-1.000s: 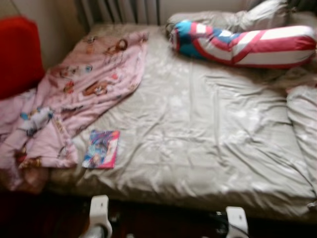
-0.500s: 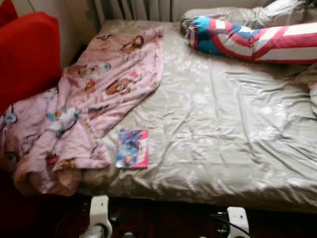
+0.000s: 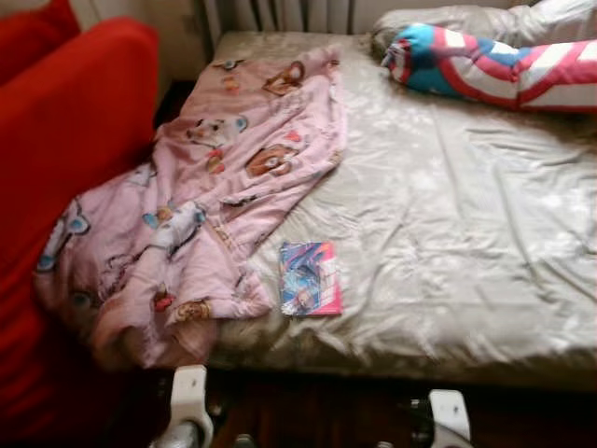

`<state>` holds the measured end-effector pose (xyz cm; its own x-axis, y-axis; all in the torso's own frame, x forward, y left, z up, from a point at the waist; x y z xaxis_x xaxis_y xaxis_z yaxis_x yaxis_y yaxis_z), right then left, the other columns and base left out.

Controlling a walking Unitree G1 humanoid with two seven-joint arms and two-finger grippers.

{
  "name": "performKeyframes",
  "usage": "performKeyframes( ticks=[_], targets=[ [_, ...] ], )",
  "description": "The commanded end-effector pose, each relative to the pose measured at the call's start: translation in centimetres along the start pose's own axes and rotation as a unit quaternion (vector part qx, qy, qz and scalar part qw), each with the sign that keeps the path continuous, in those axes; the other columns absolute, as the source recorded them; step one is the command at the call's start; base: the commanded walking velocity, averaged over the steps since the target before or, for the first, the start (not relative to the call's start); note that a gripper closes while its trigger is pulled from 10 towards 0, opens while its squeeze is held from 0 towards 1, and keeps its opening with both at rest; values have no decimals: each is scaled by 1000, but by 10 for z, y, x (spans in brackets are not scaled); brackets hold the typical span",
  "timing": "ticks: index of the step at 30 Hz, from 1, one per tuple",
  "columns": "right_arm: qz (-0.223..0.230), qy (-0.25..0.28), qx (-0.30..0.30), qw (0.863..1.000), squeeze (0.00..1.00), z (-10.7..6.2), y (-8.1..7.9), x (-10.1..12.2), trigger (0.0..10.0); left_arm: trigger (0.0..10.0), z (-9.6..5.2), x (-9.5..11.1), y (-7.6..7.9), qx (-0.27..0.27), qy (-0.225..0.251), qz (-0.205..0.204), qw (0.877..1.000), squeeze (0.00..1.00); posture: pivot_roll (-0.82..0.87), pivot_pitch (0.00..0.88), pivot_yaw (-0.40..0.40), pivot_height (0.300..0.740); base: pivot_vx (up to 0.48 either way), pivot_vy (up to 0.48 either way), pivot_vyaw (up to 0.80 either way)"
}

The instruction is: Clean up the room

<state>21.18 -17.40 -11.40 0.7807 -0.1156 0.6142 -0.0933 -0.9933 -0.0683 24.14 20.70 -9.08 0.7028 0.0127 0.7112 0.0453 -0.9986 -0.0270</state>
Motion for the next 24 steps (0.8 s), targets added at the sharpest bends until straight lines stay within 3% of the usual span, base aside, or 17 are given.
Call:
performKeyframes(
  ticks=[1, 7, 22, 24],
  targets=[
    [2, -16, -11, 1000, 0, -3, 10, -11, 10000, 10000, -2, -11, 3, -3, -17, 3, 1000, 0, -1, 221, 34, 740, 0, 476, 0],
    [1, -16, -11, 1000, 0, -3, 11, -11, 10000, 10000, -2, -10, 3, -3, -14, 4, 1000, 0, -1, 221, 34, 740, 0, 439, 0],
    [0, -16, -11, 1000, 0, -3, 12, -11, 10000, 10000, -2, -8, 4, -9, -9, 18, 1000, 0, 2, 222, 33, 740, 0, 0, 0],
    [-1, -17, -11, 1000, 0, -3, 12, -11, 10000, 10000, -2, -7, 4, -11, -7, 26, 1000, 0, 2, 222, 33, 740, 0, -409, 0]
  ],
)
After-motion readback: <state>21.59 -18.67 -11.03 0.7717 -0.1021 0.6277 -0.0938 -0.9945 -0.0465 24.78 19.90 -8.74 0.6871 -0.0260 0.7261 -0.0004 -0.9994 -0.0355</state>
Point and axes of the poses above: a point about 5 cm out from each wrist's last joint towards the gripper, its own z axis pointing out of the wrist towards the gripper, its own x axis along the axis of the wrist's last joint, y = z × x, the point moved 4 cm from there along z, pointing out of the wrist towards the gripper, and after that the axes turned 5 degrees about z, right-handed, at the moved point
